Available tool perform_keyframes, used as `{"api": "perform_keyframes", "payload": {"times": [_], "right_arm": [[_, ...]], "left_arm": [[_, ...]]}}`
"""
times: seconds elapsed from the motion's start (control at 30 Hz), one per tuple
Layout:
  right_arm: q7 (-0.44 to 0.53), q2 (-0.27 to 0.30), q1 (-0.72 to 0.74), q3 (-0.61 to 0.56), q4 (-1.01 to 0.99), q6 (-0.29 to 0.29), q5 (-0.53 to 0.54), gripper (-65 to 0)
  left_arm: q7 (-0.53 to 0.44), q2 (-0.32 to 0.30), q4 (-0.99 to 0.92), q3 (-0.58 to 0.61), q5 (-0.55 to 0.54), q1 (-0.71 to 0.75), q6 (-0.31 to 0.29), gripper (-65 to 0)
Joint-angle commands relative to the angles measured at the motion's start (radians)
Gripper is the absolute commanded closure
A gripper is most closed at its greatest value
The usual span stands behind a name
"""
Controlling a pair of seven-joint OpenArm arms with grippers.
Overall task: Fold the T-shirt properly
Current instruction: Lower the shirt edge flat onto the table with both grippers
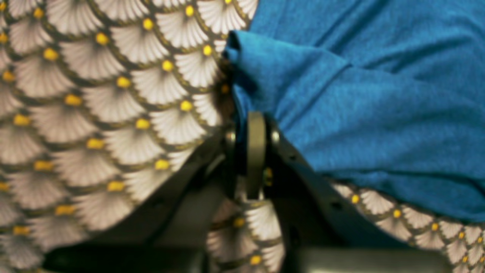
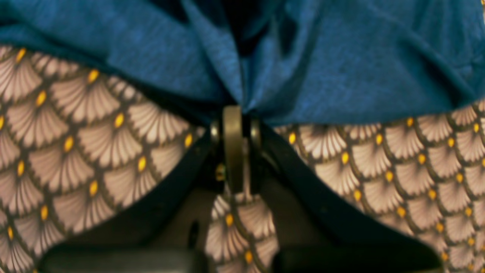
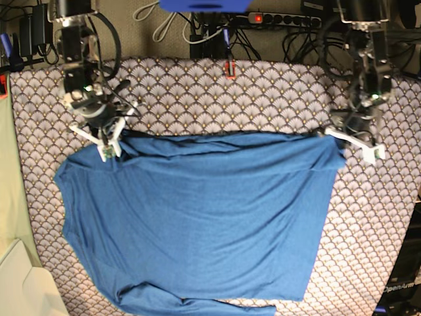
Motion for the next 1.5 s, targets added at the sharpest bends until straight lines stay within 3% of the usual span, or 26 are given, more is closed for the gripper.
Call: {"api": "perform_keyframes", "payload": {"times": [0.0,0.2,0.53,0.73,0.97,1.47], "right_arm": [[0.020,0.009,0.007,0.005,0.032,0.001,0.002,0.0],[0.020,0.027,-0.037,0.006,0.089,0.001,0.002,0.0],[0.020,0.055,-0.143,0.006,0.212,0.001,0.002,0.0],[0.029,0.052,-0.185,0.055,0.215,0.004,0.002,0.0],[0.029,0.050,-0.243,0.117,0.264,0.090,0.002,0.0],[0.032,0.053,-0.354,0.117,0.310,0.099,0.002,0.0]], "left_arm": [[-0.009,-0.015,0.025,-0.005,-0.006,-0.004,-0.003,-0.5],[0.086,-0.025,0.048,-0.005,-0.006,-0.006,-0.003,-0.5],[0.150,-0.055,0.116,-0.005,-0.006,0.023,-0.003,-0.5],[0.152,-0.067,0.133,-0.006,-0.004,0.054,-0.003,-0.5],[0.152,-0.068,0.177,-0.038,-0.004,0.118,-0.003,-0.5],[0.152,-0.068,0.190,-0.081,-0.006,0.232,-0.003,-0.5]]}}
